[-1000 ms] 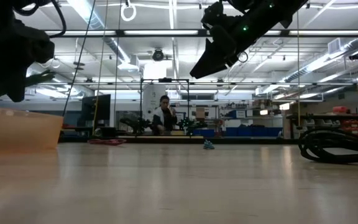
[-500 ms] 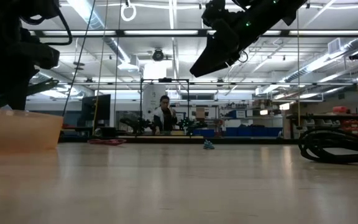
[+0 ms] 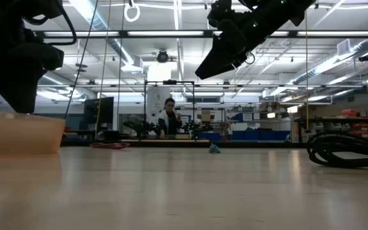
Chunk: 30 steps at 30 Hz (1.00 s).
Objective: Pick and place USB-C Cables
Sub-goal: Put the black USB cable into the orange bin
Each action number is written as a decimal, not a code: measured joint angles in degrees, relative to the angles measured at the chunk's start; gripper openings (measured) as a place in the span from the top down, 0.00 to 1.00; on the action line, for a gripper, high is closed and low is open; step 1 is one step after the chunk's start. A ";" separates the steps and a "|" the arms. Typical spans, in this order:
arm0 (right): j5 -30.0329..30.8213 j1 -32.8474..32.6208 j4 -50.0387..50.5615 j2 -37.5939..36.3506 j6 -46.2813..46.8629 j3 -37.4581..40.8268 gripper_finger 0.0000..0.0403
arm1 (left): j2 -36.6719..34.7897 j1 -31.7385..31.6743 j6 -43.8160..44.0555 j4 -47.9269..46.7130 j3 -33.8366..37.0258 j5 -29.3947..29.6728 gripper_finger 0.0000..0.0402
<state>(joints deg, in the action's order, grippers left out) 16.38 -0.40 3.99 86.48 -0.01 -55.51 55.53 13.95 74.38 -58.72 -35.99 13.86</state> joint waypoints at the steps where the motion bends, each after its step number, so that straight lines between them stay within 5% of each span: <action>1: 0.00 0.00 0.00 0.00 -0.02 0.01 0.37 | 0.00 0.00 0.01 0.00 0.00 -0.39 0.68; 8: 0.02 0.04 0.00 0.00 -0.17 0.00 0.37 | -0.07 0.01 -2.86 0.40 -0.59 0.89 0.69; 16: 0.37 0.04 0.00 0.00 -0.23 0.01 0.37 | -0.11 0.01 -18.53 1.26 -7.20 17.98 0.69; 19: 0.48 -0.11 0.31 -0.53 0.29 0.00 0.37 | -0.09 -0.01 -28.56 4.91 -7.87 19.96 0.69; 23: 0.48 -0.21 0.66 -2.75 4.15 0.01 0.37 | -0.07 0.76 -41.55 18.01 -7.78 20.69 0.69; 30: -1.35 0.51 6.45 -6.18 9.64 -0.02 0.37 | -0.07 3.47 -64.84 56.92 -4.76 23.35 0.69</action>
<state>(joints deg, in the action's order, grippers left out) 15.03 0.10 10.44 80.29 9.63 -55.53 55.46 17.42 9.54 -1.80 -40.75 37.21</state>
